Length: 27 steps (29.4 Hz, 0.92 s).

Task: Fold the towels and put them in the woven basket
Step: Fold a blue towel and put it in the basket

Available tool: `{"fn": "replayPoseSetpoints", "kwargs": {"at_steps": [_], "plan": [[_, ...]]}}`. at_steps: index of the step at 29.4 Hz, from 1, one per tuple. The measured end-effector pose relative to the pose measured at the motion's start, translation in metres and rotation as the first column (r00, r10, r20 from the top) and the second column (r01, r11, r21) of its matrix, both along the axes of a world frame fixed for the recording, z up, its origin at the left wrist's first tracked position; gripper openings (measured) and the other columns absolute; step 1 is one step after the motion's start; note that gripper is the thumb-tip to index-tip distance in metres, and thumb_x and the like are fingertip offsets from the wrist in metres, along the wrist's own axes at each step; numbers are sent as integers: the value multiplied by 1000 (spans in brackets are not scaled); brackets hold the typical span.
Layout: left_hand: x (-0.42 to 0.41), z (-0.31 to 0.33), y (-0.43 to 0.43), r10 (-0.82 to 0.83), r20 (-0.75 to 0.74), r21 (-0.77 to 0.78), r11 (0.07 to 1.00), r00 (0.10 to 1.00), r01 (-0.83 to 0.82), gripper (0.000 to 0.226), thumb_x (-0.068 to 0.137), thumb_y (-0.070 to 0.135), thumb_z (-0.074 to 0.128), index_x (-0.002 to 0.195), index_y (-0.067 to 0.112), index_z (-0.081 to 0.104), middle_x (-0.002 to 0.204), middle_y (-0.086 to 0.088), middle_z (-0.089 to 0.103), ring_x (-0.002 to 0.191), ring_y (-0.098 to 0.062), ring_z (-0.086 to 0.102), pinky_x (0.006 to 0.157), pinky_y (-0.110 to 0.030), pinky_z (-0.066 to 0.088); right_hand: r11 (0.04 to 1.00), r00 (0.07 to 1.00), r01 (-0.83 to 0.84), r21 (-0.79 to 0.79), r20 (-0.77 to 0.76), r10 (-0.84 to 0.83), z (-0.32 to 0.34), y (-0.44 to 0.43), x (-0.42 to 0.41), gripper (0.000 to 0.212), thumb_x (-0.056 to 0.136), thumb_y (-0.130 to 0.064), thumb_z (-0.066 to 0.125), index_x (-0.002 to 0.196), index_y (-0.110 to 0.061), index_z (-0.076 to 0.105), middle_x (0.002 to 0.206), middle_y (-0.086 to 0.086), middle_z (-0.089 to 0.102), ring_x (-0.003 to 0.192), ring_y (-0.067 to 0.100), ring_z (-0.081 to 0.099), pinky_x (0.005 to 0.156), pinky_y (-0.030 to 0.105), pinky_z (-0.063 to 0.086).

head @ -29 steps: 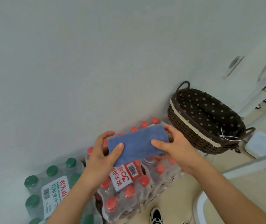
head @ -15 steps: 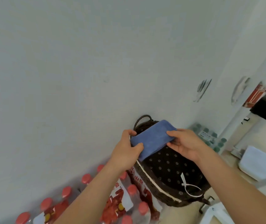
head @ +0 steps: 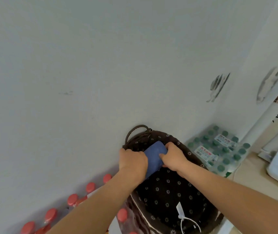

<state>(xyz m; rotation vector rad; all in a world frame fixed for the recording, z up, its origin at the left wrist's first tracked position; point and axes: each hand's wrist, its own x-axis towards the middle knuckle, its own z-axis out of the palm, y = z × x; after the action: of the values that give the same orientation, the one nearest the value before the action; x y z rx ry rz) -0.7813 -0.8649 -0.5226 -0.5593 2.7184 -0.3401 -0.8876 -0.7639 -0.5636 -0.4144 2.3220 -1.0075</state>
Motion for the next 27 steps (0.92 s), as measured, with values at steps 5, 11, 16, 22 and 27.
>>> {"fn": "replayPoseSetpoints", "kwargs": {"at_steps": [5,11,16,22,27], "plan": [[-7,0,1,-123,-74,-35,992,990,121,44,82,18,64,121,10,47,117,-10,55,109,-29,48,85,-37,35,959,949,-161,235,-230,215,-2,-1,-3,32,96,-26,49,120,-5,44,110,15,62,95,29,62,68,31,45],[-3,-21,8,-148,-116,180,969,982,167,53,87,20,63,132,18,37,132,-15,36,103,-34,54,66,-39,43,667,539,-232,708,-478,694,14,1,2,59,87,-8,55,138,0,27,108,15,63,90,31,65,56,34,38],[-11,-20,11,-162,-103,168,970,981,177,61,91,13,54,144,20,25,135,-19,33,104,-36,53,69,-37,42,691,406,-378,616,-560,722,18,6,1,39,86,-7,54,122,-9,41,110,13,50,85,28,59,55,35,36],[-11,-21,-2,-129,-134,309,937,983,165,43,94,26,51,134,21,36,118,-15,45,89,-34,59,67,-40,44,749,648,-484,453,-390,655,7,10,-17,24,90,-22,51,111,-10,50,108,11,53,95,31,56,74,36,43],[-8,-13,1,-124,-75,172,976,989,135,43,88,17,59,124,17,35,108,-13,49,90,-33,58,61,-38,39,733,651,-489,472,-362,667,6,7,-15,29,91,-26,54,115,-10,50,110,11,51,91,30,57,74,37,47]]}}
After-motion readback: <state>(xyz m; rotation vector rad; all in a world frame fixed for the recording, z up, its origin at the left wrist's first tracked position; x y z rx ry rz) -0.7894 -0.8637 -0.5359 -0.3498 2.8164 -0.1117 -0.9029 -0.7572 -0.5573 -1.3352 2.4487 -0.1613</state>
